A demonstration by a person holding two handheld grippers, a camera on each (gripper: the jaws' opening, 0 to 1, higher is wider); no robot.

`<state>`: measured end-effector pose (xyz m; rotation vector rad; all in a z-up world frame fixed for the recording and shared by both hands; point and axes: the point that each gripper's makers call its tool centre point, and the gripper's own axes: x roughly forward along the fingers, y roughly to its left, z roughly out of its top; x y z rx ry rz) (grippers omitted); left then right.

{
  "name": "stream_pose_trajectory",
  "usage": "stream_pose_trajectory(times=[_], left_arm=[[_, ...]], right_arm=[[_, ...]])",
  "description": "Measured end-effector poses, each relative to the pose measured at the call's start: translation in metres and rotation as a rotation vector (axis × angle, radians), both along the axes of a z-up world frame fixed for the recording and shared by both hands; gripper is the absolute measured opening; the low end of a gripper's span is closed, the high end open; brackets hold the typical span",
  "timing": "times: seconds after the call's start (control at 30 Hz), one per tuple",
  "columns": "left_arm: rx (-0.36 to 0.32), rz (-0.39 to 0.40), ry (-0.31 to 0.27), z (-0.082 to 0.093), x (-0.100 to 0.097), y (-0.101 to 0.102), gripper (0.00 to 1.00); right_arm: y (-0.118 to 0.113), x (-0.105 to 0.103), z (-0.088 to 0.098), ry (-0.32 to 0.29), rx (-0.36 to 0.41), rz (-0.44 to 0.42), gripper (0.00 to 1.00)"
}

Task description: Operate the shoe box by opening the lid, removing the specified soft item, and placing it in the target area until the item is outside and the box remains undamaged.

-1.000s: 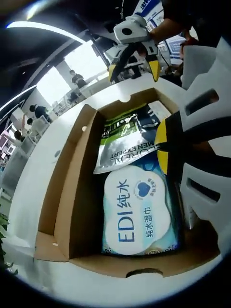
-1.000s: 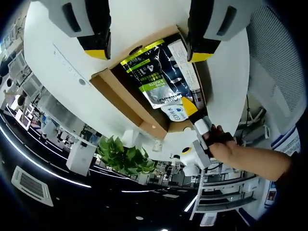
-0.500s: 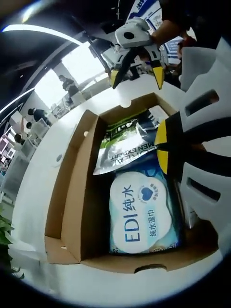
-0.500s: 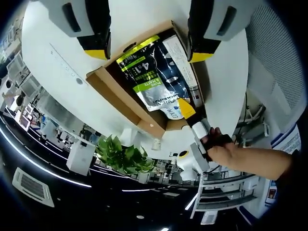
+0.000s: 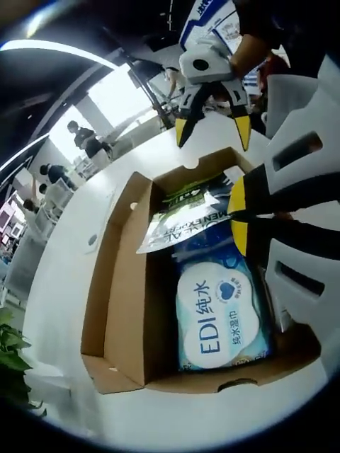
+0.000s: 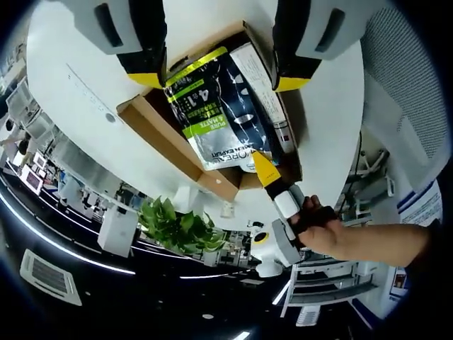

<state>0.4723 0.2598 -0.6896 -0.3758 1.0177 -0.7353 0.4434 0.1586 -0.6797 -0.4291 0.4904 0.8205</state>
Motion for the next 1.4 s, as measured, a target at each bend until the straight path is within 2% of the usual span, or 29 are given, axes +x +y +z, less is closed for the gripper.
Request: stream_pose_trajectory(times=[0.37,0.73,0.87,1.07,1.27,1.4], left_arm=[[0.012,-0.006,0.005,0.008,0.002,-0.001,0.00],[0.013,-0.008,0.009,0.017,0.005,-0.006,0.00],[0.017,-0.010,0.017,0.018,0.005,-0.006,0.00],[0.020,-0.014,0.023,0.021,0.006,-0.007,0.00],[0.059,-0.048,-0.026,0.022,0.006,-0.006,0.00],[0.060,-0.052,-0.047,0.025,0.008,-0.007,0.00]], right_arm=[[0.019,0.017,-0.009,0.010,0.030,-0.020,0.54],[0.027,0.024,-0.028,0.020,-0.023,-0.001,0.51],[0.032,0.026,-0.030,0.004,-0.035,-0.005,0.46],[0.039,0.029,-0.037,0.017,-0.042,-0.007,0.39],[0.040,0.029,-0.038,0.012,-0.053,-0.005,0.28],[0.040,0.028,-0.035,-0.002,-0.054,0.003,0.21]])
